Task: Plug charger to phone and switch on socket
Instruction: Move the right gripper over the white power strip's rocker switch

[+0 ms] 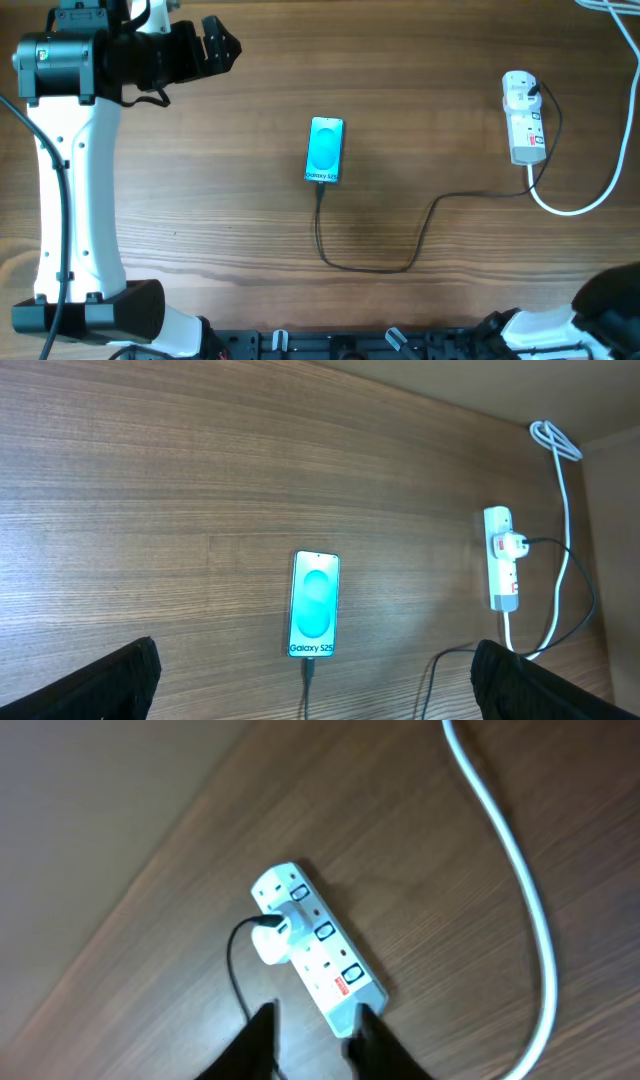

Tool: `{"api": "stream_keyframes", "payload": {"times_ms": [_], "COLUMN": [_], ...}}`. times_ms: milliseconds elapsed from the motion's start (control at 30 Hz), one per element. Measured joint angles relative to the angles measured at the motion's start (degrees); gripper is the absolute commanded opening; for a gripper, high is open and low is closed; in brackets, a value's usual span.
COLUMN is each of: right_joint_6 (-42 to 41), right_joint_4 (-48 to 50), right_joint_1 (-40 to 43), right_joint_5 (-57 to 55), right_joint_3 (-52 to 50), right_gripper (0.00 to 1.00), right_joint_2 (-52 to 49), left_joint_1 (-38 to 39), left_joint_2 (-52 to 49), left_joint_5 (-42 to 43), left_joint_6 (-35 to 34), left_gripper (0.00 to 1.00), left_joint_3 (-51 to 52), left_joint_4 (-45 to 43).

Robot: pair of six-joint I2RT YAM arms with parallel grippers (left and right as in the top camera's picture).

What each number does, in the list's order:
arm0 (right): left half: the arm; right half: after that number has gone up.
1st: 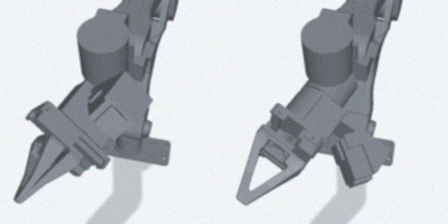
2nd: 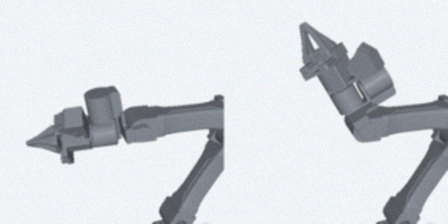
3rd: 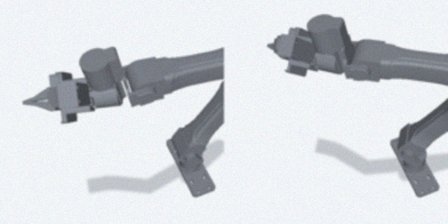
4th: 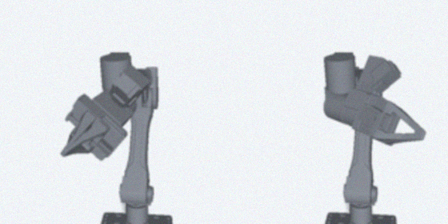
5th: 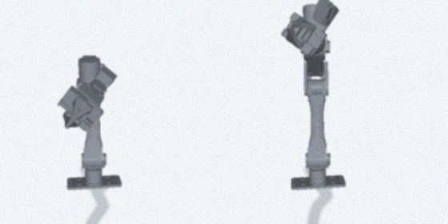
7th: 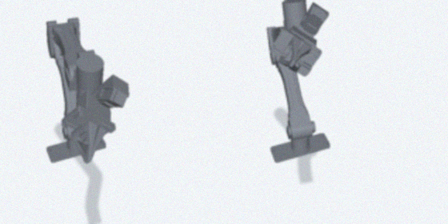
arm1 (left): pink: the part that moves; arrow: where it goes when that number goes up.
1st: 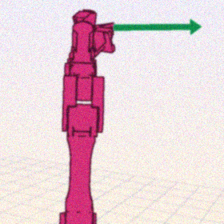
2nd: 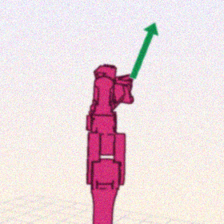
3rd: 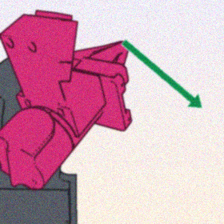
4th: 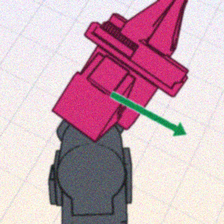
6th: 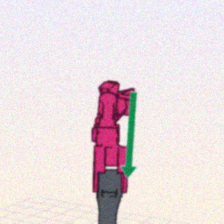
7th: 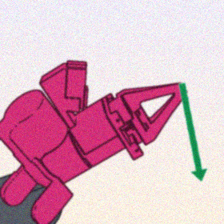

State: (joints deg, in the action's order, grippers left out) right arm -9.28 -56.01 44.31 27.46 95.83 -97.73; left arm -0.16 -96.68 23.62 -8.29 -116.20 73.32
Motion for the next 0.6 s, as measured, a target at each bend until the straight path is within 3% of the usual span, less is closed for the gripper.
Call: {"api": "stream_keyframes", "payload": {"times_ms": [167, 433, 600], "right_joint_6": [-0.7, 0.1, -0.5], "right_joint_4": [3.9, 10.0, 11.6], "right_joint_1": [-1.3, -11.7, -12.0], "right_joint_5": [0.0, -2.4, -3.6], "right_joint_3": [0.0, 0.0, 0.0], "right_gripper": [0.04, 0.04, 0.04], "right_joint_2": [-7.7, -19.6, -24.8], "left_joint_1": [0.0, 0.0, 0.0], "left_joint_2": [0.0, 0.0, 0.0], "left_joint_5": [0.0, 0.0, 0.0], "left_joint_6": [0.0, 0.0, 0.0], "left_gripper": [1.00, 1.00, 1.00], "left_joint_3": [0.0, 0.0, 0.0], "left_joint_4": [0.0, 0.0, 0.0]}}
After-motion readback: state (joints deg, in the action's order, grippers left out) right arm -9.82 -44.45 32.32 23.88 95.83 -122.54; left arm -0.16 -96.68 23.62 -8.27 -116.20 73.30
